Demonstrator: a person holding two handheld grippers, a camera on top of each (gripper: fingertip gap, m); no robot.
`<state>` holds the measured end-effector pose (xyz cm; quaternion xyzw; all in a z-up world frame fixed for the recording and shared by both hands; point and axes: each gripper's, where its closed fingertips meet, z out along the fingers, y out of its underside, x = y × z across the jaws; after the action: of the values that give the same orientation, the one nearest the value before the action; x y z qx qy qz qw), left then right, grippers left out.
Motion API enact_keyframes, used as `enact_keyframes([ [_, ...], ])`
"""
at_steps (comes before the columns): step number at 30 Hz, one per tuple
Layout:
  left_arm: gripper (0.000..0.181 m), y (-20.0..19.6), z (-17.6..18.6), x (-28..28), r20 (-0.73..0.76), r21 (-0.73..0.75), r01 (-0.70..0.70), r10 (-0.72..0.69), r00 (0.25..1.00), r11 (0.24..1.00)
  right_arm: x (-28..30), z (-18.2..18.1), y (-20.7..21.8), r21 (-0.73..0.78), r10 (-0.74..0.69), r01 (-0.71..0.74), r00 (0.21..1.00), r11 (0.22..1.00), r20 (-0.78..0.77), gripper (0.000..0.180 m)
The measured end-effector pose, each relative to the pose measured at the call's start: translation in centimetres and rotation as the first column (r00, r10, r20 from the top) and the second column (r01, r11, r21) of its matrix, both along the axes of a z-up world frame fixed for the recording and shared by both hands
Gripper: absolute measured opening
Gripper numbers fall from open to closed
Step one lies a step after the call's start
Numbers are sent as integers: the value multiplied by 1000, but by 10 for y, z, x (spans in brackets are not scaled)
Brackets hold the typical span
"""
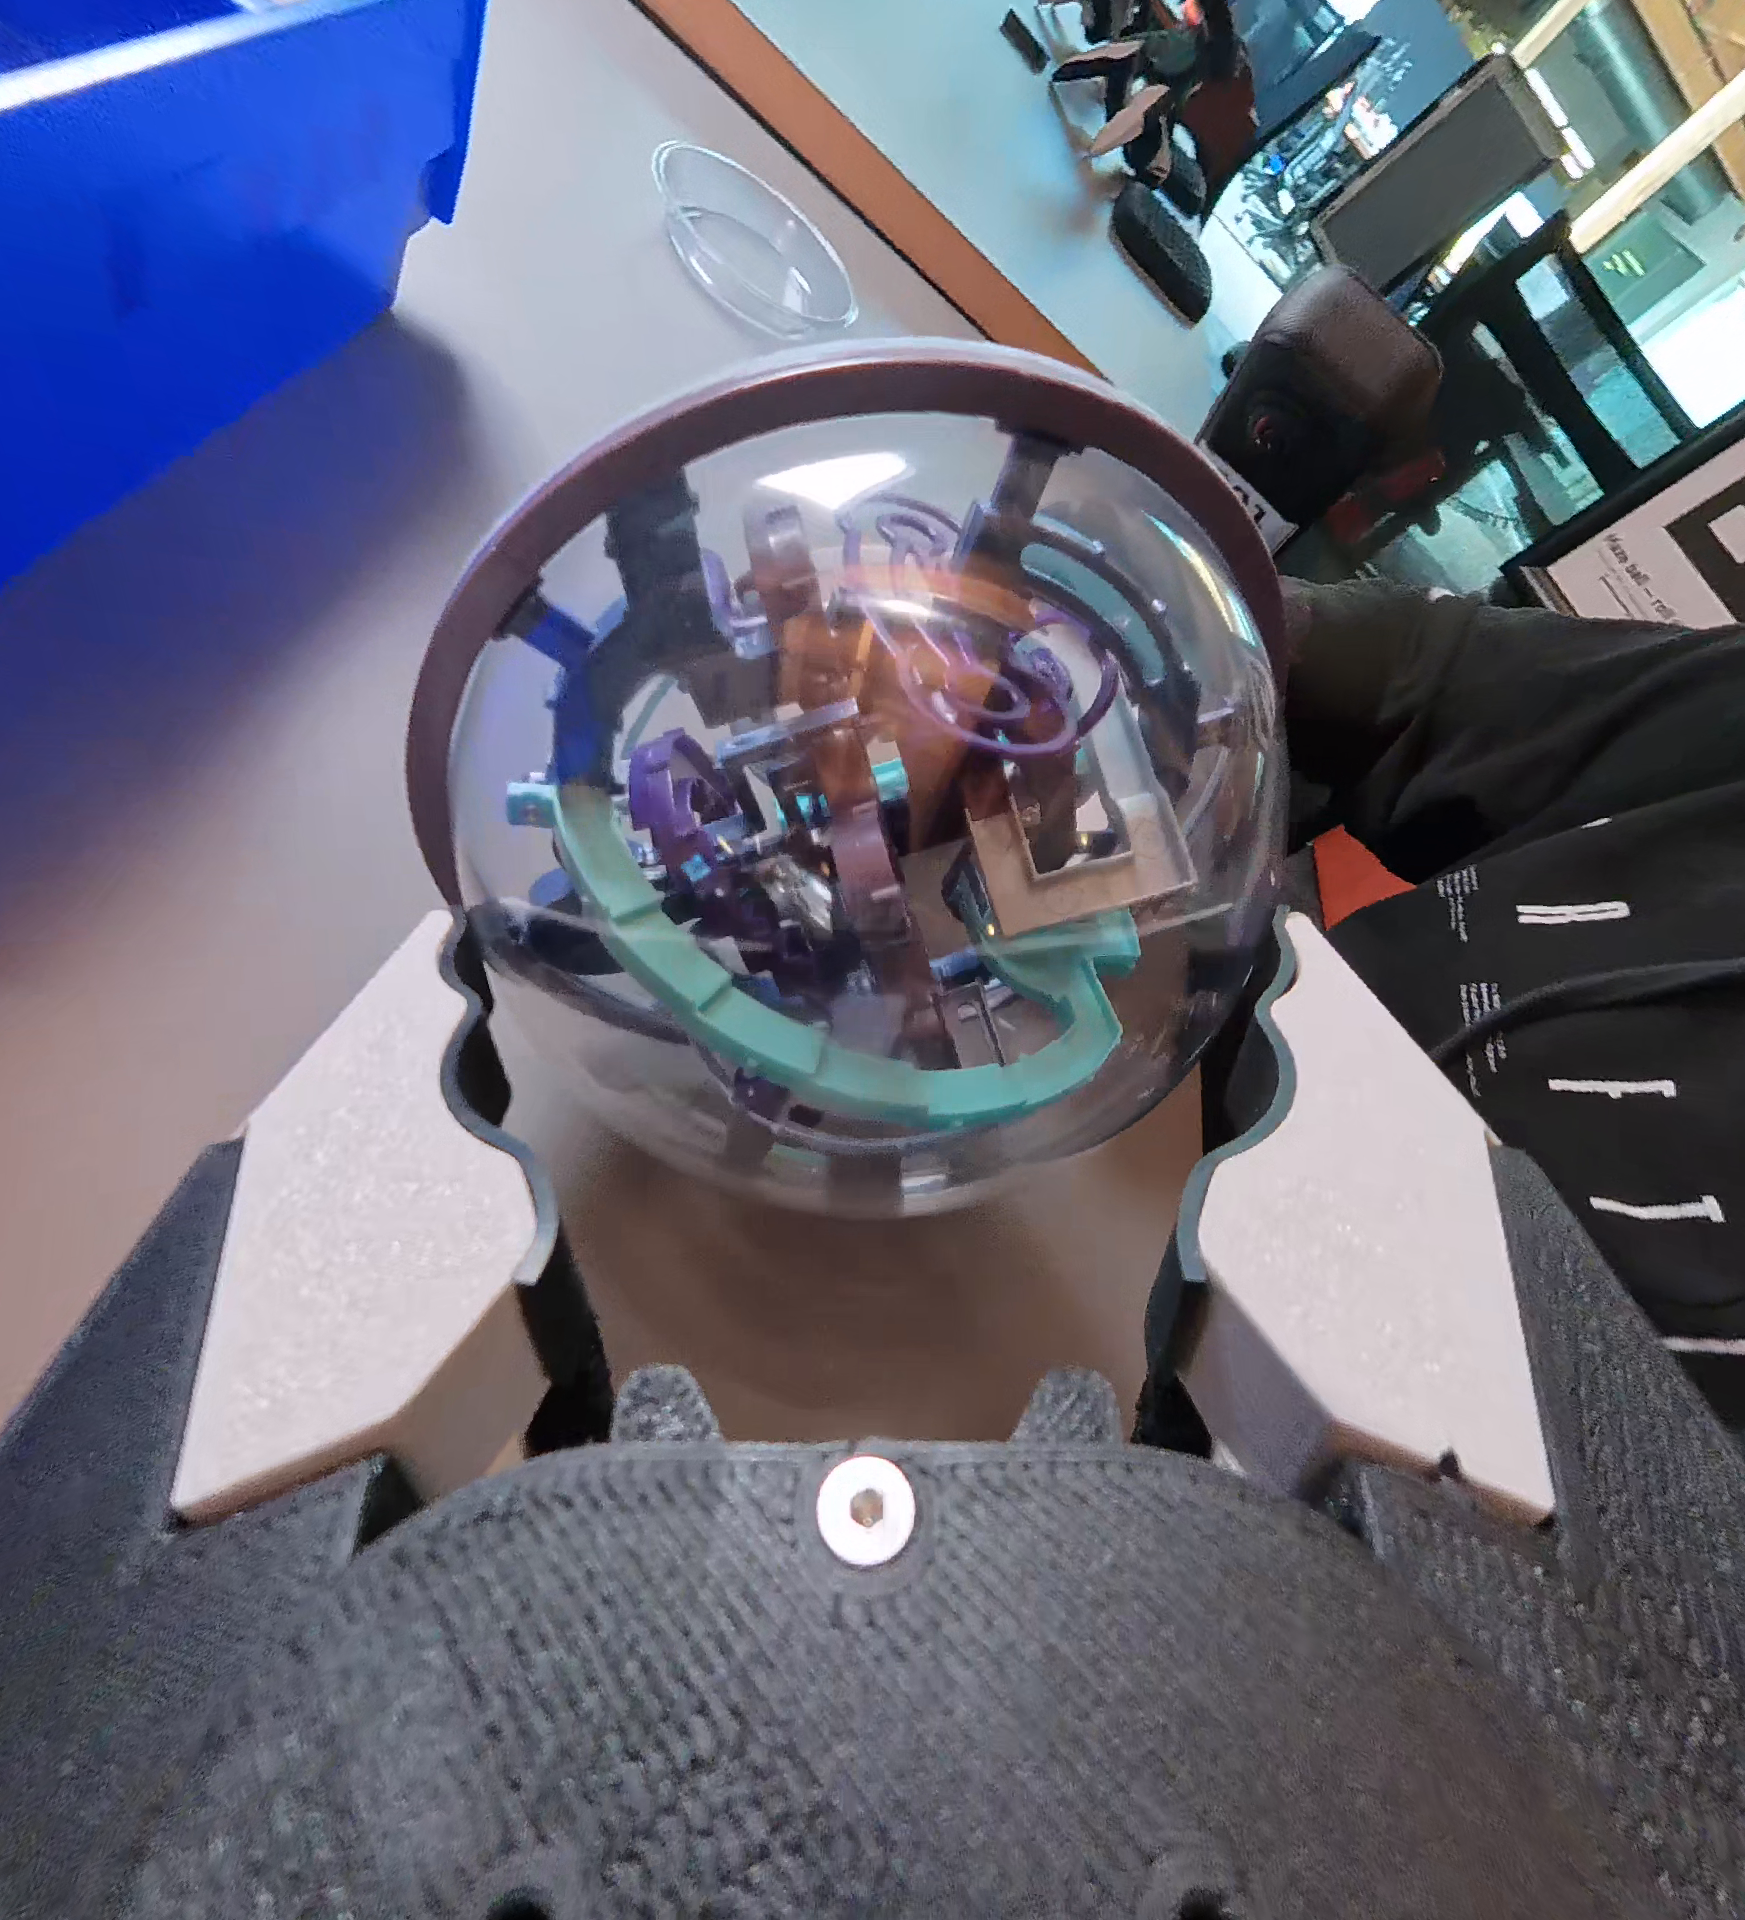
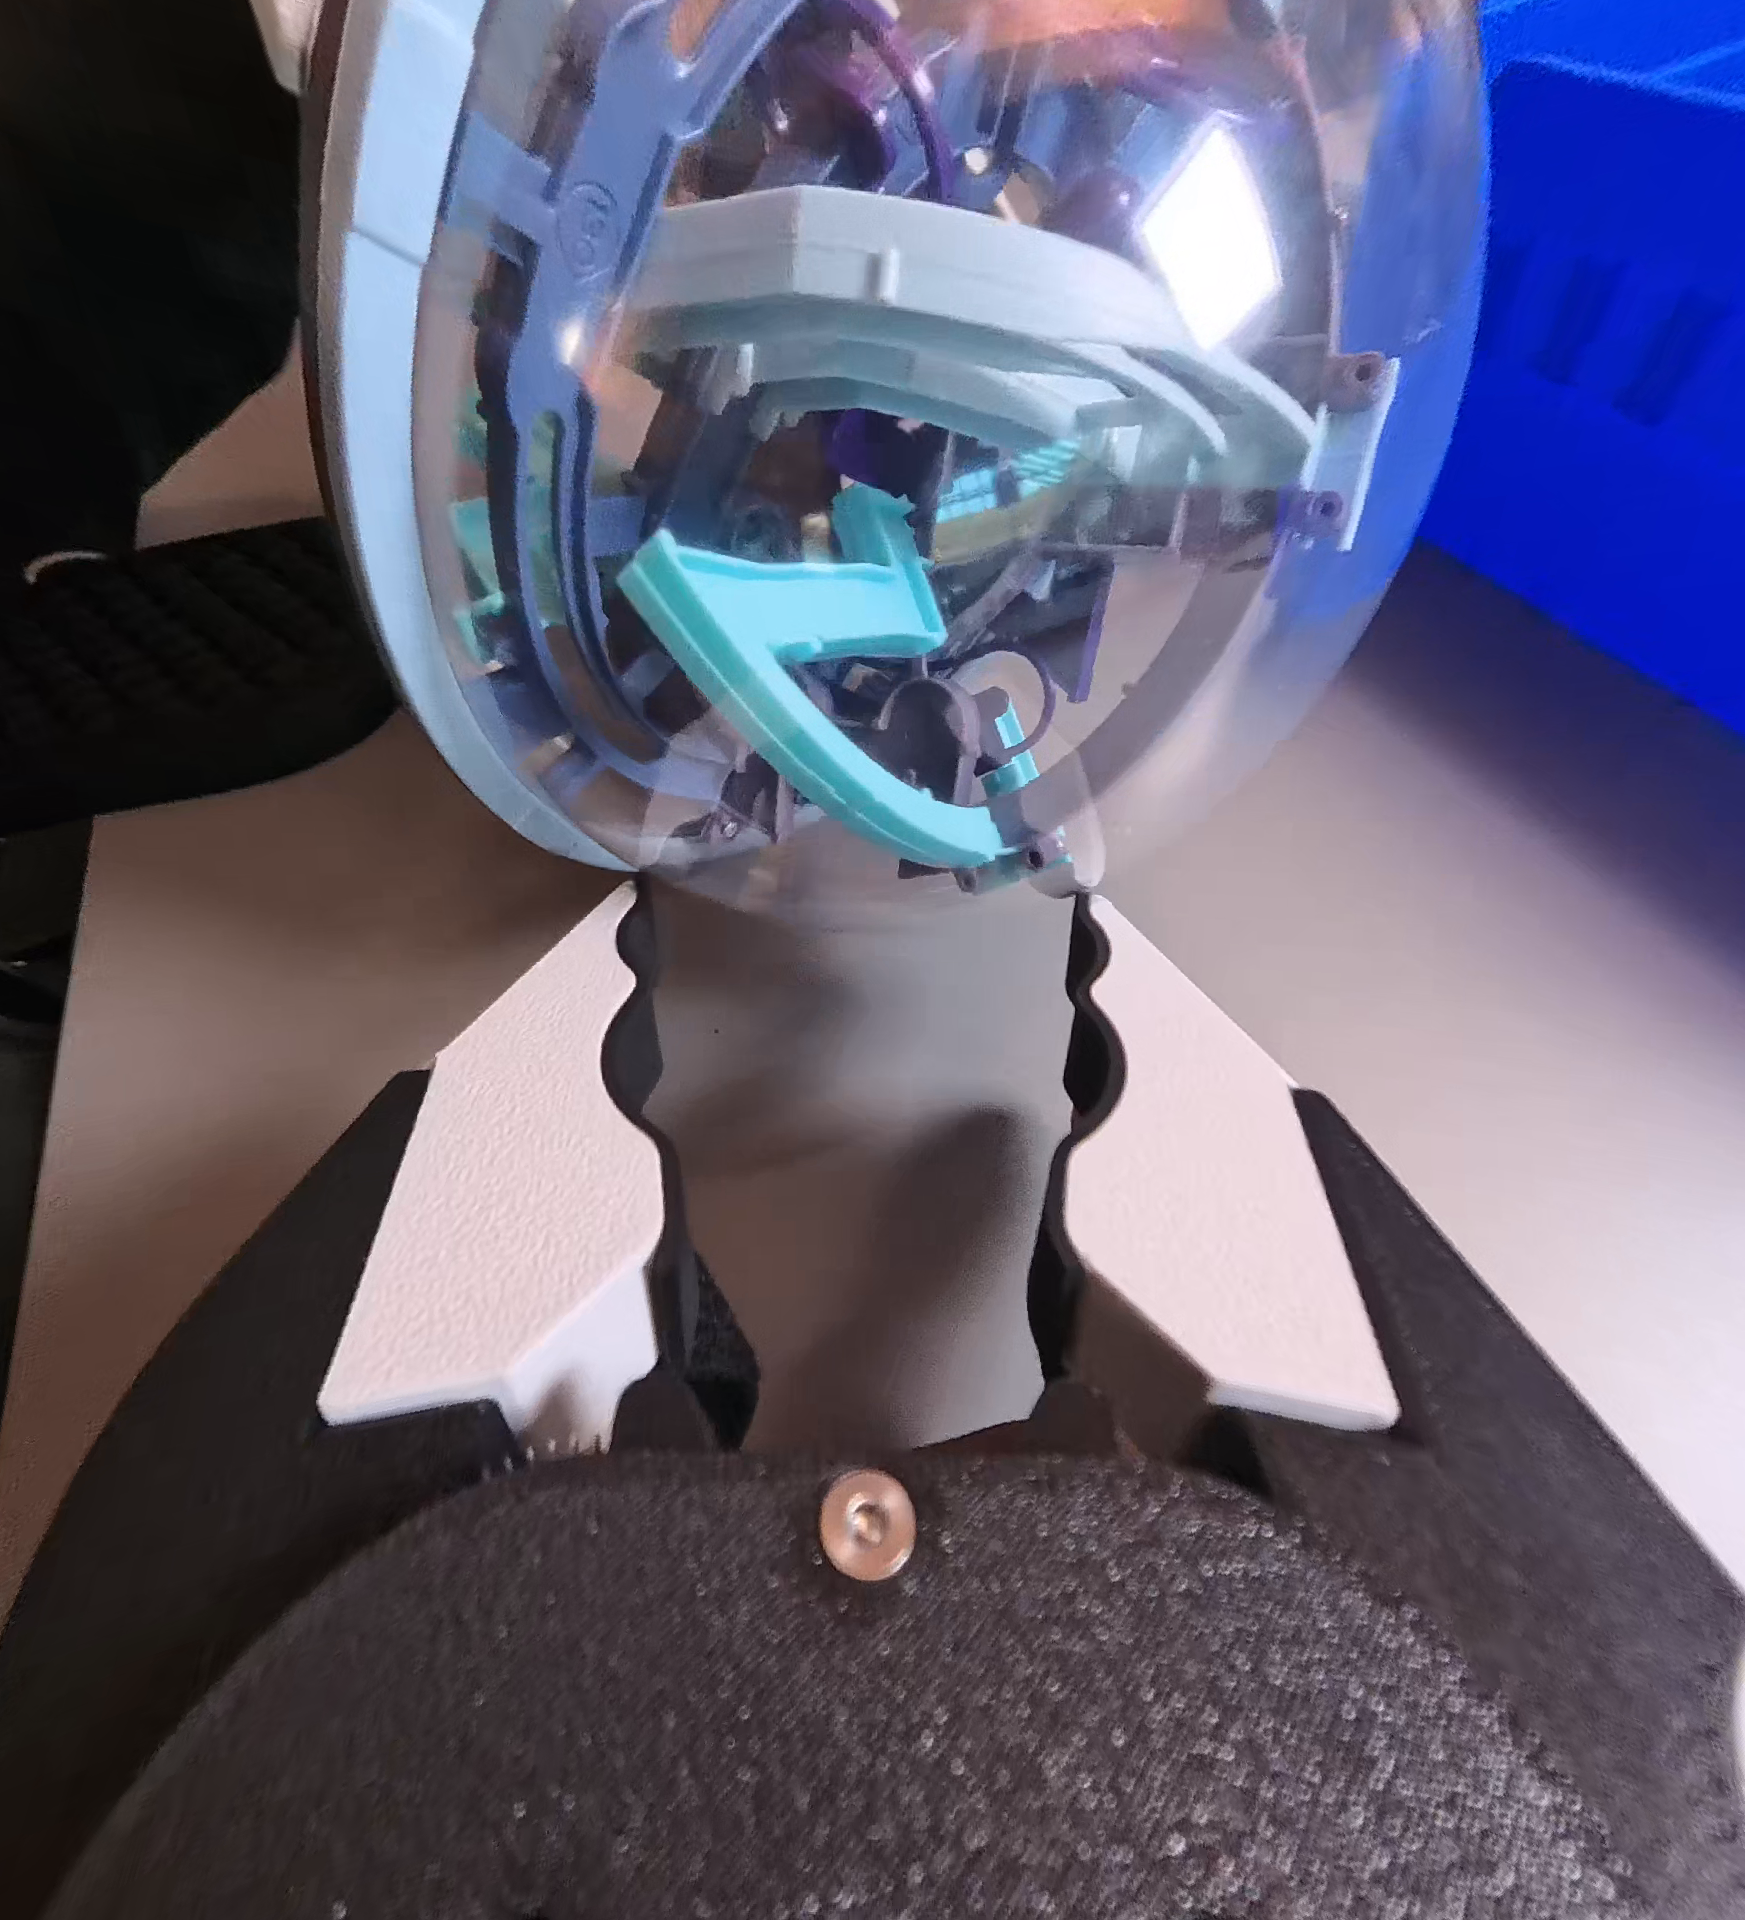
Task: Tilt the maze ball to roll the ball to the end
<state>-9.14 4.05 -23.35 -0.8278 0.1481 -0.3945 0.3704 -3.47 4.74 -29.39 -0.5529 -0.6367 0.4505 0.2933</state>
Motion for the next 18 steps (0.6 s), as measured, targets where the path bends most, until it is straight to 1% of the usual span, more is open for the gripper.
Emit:
enact_keyframes([
  [3, 142, 1, -6, 3, -19, -26, -40, 40, 999, 999, 1, -6, 2, 6, 18, -18, 999, 1000, 33, 80],
  [7, 142, 2, -8, 3, -5, -75, -81, 81, 997, 994, 1, -8, 4, -13, 30, -30, 998, 999, 48, 83],
  [11, 142, 4, -12, 4, 5, -122, -104, 105, 994, 987, 1, -12, 4, -23, 42, -41, 996, 999, 75, 85],
  [18, 142, 4, -12, 6, -4, -153, -136, 137, 991, 979, 2, -14, 4, -40, 58, -55, 994, 998, 93, 85],
])
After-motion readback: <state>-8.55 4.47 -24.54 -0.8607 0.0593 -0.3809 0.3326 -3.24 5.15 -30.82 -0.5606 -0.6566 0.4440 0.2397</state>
